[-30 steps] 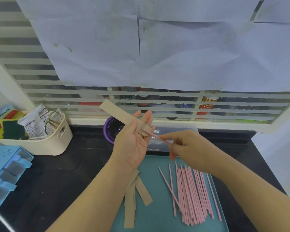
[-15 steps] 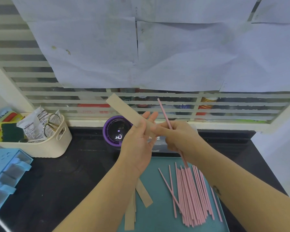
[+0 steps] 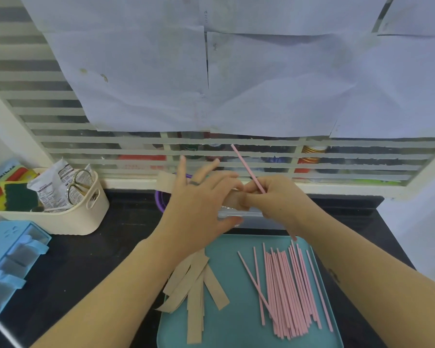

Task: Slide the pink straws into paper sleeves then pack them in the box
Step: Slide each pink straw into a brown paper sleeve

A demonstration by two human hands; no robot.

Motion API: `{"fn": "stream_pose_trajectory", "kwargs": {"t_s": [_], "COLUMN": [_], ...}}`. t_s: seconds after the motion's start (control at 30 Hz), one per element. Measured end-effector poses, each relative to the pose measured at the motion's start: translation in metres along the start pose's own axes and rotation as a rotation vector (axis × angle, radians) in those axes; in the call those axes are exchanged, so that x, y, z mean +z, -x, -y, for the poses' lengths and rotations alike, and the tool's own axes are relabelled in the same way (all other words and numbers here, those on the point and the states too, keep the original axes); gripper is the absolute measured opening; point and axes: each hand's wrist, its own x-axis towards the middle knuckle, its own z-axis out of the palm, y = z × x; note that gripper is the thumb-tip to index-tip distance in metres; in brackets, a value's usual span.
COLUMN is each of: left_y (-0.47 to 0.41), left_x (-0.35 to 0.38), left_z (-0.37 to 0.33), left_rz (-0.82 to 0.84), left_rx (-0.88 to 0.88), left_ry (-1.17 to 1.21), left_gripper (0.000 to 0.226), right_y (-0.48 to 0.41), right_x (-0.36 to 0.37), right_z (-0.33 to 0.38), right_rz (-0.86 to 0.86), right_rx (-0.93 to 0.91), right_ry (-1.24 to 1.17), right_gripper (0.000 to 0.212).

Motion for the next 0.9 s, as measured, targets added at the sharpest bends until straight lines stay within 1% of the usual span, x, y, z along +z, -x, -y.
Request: {"fn": "stream_pose_trajectory", "kwargs": {"t_s": [0.07, 0.17, 0.23, 0.4, 0.63, 0.8, 0.9], "left_y": [-0.002, -0.002, -0.002, -0.002, -0.001, 0.000, 0.000], "left_x": [0.000, 0.004, 0.003, -0.002, -0.012, -0.014, -0.017], "left_z": [-0.001, 0.000, -0.001, -0.004, -0.007, -0.009, -0.010], "left_rz": [0.023, -0.066, -0.089, -0.088, -0.036, -0.040, -0.021], "left_rx": [-0.022, -0.038, -0.056, -0.061, -0.129, -0.126, -0.136], "left_ry": [0.118, 0.231, 0.300, 0.391, 0.560, 0.617, 0.642], "left_gripper": [0.039, 0.031, 0.031, 0.034, 0.034, 0.034, 0.035], "right_y": [0.000, 0.002, 0.005, 0.010, 0.010, 0.011, 0.012], "right_x": [-0.001, -0.005, -0.008, -0.014, -0.020, -0.020, -0.021], "right_z": [0.001, 0.004, 0.006, 0.008, 0.009, 0.009, 0.009], "right_rz": [0.034, 0.082, 0.107, 0.126, 0.179, 0.177, 0.186], "right_rx": [0.030, 0.056, 0.047, -0.008, -0.041, -0.044, -0.047], "right_ry": [-0.028, -0.030, -0.013, 0.024, 0.034, -0.009, -0.026], "right_gripper": [0.019, 0.018, 0.017, 0.012, 0.011, 0.013, 0.010]}}
